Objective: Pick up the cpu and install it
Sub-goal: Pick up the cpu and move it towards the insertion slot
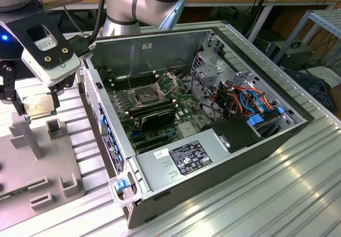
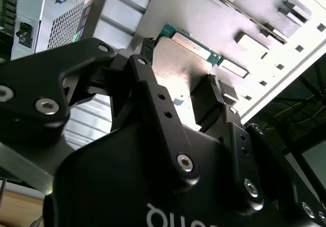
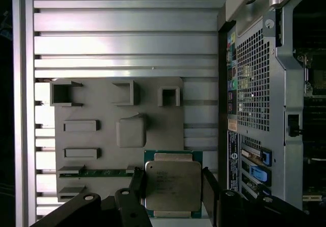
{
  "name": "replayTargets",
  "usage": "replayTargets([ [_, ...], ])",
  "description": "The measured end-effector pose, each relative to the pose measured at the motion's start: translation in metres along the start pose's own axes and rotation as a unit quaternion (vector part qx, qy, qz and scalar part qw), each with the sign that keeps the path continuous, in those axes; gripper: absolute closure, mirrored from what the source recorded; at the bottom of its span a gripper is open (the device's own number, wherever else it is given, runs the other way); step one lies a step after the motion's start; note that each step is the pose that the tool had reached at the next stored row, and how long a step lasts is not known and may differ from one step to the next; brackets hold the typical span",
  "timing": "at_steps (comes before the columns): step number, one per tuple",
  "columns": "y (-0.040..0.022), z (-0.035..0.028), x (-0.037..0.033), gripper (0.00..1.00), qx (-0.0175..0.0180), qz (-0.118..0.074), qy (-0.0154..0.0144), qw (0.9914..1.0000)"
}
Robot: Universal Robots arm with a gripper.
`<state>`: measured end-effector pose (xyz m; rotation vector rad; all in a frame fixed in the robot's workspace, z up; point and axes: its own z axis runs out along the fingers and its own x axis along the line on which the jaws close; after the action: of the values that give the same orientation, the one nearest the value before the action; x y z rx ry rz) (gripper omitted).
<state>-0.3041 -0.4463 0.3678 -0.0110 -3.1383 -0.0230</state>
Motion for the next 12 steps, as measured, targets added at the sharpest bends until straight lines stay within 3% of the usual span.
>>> replayTargets([
  [12,0.0001,0.0,-0.0106,0.45,0.0,0.0,0.0,1.0],
])
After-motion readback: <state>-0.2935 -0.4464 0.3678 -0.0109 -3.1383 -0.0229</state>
